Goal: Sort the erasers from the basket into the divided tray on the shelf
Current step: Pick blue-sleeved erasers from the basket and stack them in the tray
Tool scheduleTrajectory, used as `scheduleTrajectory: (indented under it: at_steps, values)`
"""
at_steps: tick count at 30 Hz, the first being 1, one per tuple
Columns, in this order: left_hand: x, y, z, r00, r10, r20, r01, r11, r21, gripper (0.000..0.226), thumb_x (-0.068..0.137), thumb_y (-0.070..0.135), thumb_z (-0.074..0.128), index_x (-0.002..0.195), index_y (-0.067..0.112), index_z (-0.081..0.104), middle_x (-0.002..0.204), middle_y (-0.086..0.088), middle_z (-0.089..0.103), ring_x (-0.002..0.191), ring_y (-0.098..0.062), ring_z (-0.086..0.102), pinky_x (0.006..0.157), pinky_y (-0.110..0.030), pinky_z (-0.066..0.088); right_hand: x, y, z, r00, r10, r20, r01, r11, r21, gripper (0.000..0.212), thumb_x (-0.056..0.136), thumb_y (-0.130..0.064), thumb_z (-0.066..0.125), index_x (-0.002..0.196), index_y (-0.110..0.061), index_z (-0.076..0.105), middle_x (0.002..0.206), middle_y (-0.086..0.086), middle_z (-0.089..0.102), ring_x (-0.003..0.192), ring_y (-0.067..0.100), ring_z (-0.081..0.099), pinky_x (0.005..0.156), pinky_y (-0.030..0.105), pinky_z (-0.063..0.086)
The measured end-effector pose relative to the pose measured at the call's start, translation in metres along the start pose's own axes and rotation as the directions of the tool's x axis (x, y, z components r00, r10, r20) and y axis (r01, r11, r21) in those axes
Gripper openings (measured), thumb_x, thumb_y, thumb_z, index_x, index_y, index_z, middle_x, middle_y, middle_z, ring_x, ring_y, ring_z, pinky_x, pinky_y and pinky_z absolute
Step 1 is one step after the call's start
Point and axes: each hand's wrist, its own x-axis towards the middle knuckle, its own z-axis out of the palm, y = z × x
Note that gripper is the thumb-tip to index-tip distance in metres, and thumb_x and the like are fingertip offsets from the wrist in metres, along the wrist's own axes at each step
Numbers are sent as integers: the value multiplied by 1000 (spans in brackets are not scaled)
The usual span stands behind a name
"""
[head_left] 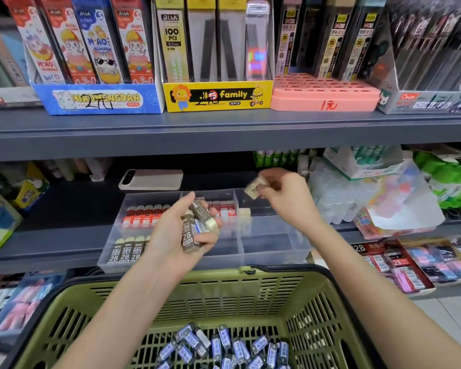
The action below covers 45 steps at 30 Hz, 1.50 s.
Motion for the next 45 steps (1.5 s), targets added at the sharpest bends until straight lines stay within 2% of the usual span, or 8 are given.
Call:
scheduleTrajectory:
  at_steps: [4,11,15,17,22,29,35,45]
  values:
    - [1,2,2,999,23,46,-26,998,63,33,92,37,51,84,7,63,73,-8,59,63,-18,57,28,-15,30,18,20,12,996,-17,88,43,954,-297,29,80,2,53,98,-13,70,99,2,71,95,20,62,80,21,44]
    - [6,4,-1,993,104,58,-114,968,225,38,73,46,62,93,16,76,63,-10,60,63,-16,48,30,-17,32,28,24,34,962,-28,270,117,940,-321,22,85,-19,57,100,-23,73,104,-6,71,97,13,62,72,15,38]
    - [9,3,-2,991,125,56,-135,953,272,41,72,43,65,98,13,74,63,-8,60,51,-11,49,31,-16,32,27,31,32,916,-12,402,185,900,-395,33,95,-22,45,123,-21,61,130,-1,59,118,18,52,94,21,38]
    - [11,2,-3,991,123,47,-131,959,252,41,71,39,66,100,11,71,65,-11,62,47,-11,54,31,-16,32,23,27,29,959,-34,281,170,863,-475,32,96,-23,44,123,-22,61,126,3,61,115,24,54,95,30,42]
    - [15,-1,-2,991,118,56,-127,969,211,32,69,34,69,92,12,67,78,-13,69,59,-15,66,30,-14,34,-24,-12,24,967,-244,74,232,962,143,20,85,-48,55,86,-34,69,82,-16,69,78,1,59,70,17,41]
    - [4,2,-9,994,112,17,-113,968,224,42,67,37,72,98,10,64,87,-10,69,63,-15,66,28,-14,33,-43,-26,33,975,-212,65,183,934,308,7,85,-16,65,90,-21,68,81,-8,65,73,5,56,69,20,45]
    - [-18,51,-52,905,416,-88,-382,887,260,31,74,42,65,86,13,68,70,2,65,58,-10,61,31,-15,35,-31,-35,38,972,-89,215,-50,823,565,12,81,-4,69,80,-15,65,72,1,66,56,11,61,57,20,51]
    - [-39,81,-113,799,551,-240,-471,823,318,26,95,34,54,84,13,64,80,-1,57,59,-10,57,32,-13,29,-22,-83,108,928,-98,360,-36,938,346,27,72,-14,80,76,-18,54,56,-4,57,39,-4,48,44,11,38]
